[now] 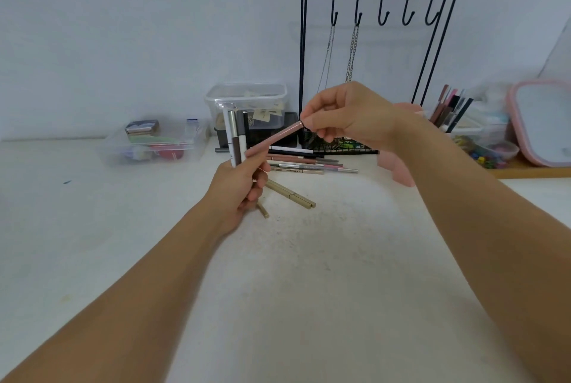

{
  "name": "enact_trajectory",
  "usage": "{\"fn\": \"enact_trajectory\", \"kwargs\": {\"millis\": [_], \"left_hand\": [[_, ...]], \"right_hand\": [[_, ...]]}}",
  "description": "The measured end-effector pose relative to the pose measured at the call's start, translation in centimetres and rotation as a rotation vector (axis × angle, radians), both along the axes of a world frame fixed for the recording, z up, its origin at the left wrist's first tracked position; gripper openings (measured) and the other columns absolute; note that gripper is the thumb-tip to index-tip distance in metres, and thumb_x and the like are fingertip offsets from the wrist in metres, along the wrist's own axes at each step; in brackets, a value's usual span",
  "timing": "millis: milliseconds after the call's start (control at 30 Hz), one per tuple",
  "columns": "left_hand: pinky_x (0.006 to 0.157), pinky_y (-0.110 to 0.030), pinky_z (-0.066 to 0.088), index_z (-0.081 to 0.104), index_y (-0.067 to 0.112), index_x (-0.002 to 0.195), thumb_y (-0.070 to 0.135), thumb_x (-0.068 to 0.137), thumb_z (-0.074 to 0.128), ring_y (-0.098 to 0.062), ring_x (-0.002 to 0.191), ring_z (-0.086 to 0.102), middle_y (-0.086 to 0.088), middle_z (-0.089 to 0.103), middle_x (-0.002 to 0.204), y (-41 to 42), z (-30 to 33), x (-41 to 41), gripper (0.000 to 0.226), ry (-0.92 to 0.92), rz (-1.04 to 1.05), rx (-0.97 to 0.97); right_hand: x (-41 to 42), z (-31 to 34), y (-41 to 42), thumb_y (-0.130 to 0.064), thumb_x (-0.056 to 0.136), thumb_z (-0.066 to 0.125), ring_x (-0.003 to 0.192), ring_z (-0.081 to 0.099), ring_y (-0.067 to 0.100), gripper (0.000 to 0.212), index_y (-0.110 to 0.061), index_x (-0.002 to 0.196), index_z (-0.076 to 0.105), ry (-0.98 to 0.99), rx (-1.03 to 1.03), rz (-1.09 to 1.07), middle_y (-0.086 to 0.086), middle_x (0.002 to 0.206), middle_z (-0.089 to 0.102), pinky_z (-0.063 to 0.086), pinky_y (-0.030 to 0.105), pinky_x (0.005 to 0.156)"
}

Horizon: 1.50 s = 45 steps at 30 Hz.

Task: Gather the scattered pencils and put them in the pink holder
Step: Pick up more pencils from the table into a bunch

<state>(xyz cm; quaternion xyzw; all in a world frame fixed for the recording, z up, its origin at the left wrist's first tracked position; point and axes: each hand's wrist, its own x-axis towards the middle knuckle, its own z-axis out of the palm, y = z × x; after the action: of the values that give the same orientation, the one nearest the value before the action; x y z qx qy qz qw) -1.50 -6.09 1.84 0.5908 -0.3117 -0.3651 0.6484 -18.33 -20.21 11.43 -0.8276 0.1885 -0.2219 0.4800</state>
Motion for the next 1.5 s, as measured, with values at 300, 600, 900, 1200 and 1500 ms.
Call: {"fn": "enact_trajectory", "kwargs": {"millis": [300,600,900,1200,1500], "left_hand": [[0.03,-0.015,0.017,0.07,0.011,0.092,0.049,0.089,0.06,-0.004,0.032,0.03,-0.004,0.062,0.063,0.4,0.3,-0.5,0.04,0.178,-0.288,-0.007],[0.033,-0.018,0.016,0.068,0.01,0.084,0.055,0.077,0.067,-0.007,0.036,0.035,-0.002,0.05,0.062,0.6,0.1,-1.2,0.046,0.034,-0.377,0.009],[0.037,-0.018,0.03,0.054,0.02,0.064,0.042,0.075,0.076,-0.013,0.051,0.052,0.0,0.058,0.066,0.5,0.1,-1.5,0.033,-0.007,-0.359,0.027],[0.032,-0.015,0.02,0.046,0.018,0.068,0.04,0.093,0.066,-0.008,0.039,0.034,0.002,0.036,0.052,0.5,0.3,-1.4,0.038,0.058,-0.297,0.024],[0.033,-0.018,0.021,0.042,0.022,0.063,0.033,0.097,0.065,-0.009,0.041,0.032,0.003,0.034,0.053,0.2,0.4,-0.3,0.042,0.153,-0.103,-0.045]], "right_hand": [[-0.3,0.6,-0.1,0.003,0.092,0.064,0.06,0.056,0.01,0.013,0.006,0.103,0.07,-0.06,0.211,0.068,0.002,0.069,0.067,0.049,0.016,0.055],[1.9,-0.8,1.4,-0.005,0.095,0.066,0.06,0.058,0.011,0.016,0.005,0.106,0.07,-0.05,0.197,0.058,0.005,0.072,0.064,0.052,0.019,0.056],[3.6,-2.4,2.1,-0.005,0.093,0.069,0.058,0.061,0.011,0.019,0.007,0.108,0.068,-0.11,0.172,0.022,0.01,0.075,0.067,0.055,0.02,0.057],[4.1,-3.7,2.5,-0.016,0.09,0.074,0.065,0.062,0.016,0.022,0.001,0.104,0.073,-0.076,0.095,0.03,0.013,0.08,0.071,0.052,0.021,0.055],[1.2,-6.0,-3.5,-0.017,0.084,0.08,0.074,0.06,0.008,0.012,-0.009,0.093,0.078,0.425,-0.512,-0.321,-0.01,0.075,0.064,0.049,0.019,0.07]]}}
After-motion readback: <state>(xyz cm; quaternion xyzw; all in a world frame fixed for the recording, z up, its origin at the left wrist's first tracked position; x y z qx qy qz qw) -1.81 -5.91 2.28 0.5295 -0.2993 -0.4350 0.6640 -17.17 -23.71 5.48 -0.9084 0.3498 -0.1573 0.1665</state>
